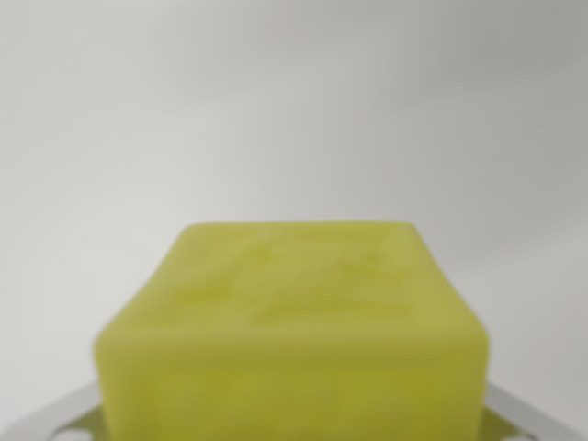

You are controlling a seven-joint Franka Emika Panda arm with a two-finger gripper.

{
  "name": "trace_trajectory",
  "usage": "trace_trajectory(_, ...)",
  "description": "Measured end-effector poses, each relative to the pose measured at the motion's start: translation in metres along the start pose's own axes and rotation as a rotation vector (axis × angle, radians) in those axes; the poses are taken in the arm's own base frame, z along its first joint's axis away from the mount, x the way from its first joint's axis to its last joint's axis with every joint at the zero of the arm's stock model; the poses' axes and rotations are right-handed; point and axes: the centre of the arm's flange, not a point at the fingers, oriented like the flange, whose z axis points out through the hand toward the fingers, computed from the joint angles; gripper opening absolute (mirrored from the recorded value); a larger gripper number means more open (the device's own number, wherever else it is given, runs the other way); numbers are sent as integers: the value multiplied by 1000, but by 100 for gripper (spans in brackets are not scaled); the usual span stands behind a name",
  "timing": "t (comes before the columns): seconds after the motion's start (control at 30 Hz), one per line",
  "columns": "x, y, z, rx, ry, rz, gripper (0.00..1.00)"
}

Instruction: Pick yellow cube

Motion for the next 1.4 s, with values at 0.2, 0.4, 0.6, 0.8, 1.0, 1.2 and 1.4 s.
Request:
trace_trajectory(0.2,0,0,-10,0,0,0,0)
trace_trajectory(0.4,0,0,-20,0,0,0,0)
trace_trajectory(0.6,0,0,-30,0,0,0,0)
trace_trajectory(0.8,0,0,-40,0,0,0,0)
trace_trajectory(1.0,0,0,-50,0,0,0,0)
trace_trajectory(1.2,0,0,-60,0,0,0,0)
trace_trajectory(1.4,0,0,-70,0,0,0,0)
